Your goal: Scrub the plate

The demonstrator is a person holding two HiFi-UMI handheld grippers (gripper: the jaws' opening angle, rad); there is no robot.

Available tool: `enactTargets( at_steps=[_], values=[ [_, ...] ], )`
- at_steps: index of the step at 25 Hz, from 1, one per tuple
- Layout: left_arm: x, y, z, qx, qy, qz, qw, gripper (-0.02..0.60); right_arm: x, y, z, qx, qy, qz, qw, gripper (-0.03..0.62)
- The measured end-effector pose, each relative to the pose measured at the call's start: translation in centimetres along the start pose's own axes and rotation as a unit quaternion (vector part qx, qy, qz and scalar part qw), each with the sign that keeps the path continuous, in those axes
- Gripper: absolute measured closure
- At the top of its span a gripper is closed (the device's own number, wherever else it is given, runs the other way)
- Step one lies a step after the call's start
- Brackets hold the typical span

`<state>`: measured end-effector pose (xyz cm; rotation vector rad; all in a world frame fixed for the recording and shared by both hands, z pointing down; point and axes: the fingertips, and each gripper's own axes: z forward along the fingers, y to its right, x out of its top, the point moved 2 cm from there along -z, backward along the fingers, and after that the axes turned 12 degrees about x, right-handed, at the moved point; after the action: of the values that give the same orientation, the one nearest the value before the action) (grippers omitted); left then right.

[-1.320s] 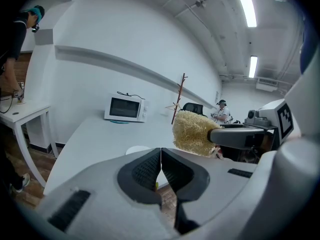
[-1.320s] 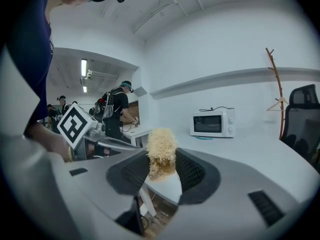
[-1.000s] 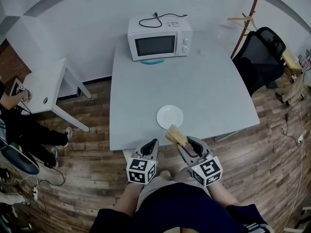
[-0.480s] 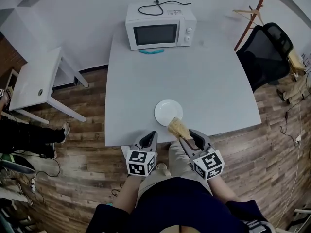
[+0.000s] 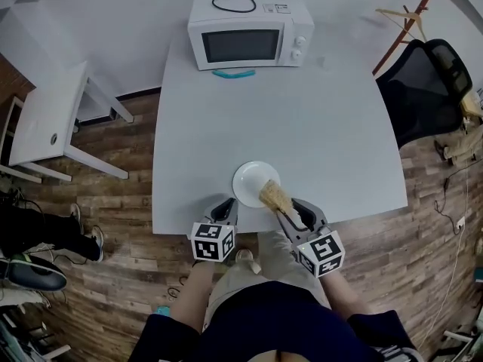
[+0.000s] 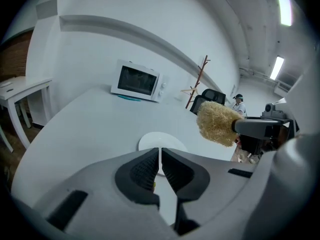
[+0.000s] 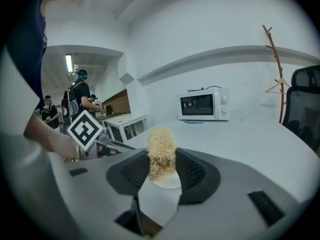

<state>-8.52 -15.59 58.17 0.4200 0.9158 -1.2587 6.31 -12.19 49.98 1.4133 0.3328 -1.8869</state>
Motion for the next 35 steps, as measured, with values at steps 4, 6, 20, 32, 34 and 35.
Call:
enactTargets(
  at_steps=[4, 6, 20, 32, 34, 35],
  values=[
    [-0.4, -0.8, 2.5, 0.011, -0.029, -0.024, 0.9992, 0.561, -0.8, 1.3, 0.8, 0.011, -0.017, 0.007, 1.000, 0.434],
    [-0.6, -1.4, 3.6, 0.019, -0.041, -0.039, 0.9982, 0.561, -1.1, 1.7, 1.3, 0.018, -0.021, 0.008, 1.000, 0.434],
    [-1.5, -2.5, 8.0, 0.034, -0.122, -0.079, 0.9888, 0.495, -1.6, 3.2, 1.0, 0.027, -0.034, 0.023, 0.999, 0.434],
    [-1.1, -2.3, 7.6, 0.028, -0.097, -0.079, 0.9917, 0.511, -2.5, 4.4, 2.9, 0.010, -0.047, -0.014, 0.999, 0.434],
    [-0.9, -2.3, 7.3, 0.028, -0.090, -0.078, 0.9925, 0.514, -3.1, 4.9, 3.8, 0.004, -0.060, -0.024, 0.998, 0.434],
    [-0.8, -2.3, 7.2, 0.028, -0.087, -0.077, 0.9929, 0.515, -3.3, 5.1, 4.2, 0.001, -0.066, -0.026, 0.997, 0.434]
  ],
)
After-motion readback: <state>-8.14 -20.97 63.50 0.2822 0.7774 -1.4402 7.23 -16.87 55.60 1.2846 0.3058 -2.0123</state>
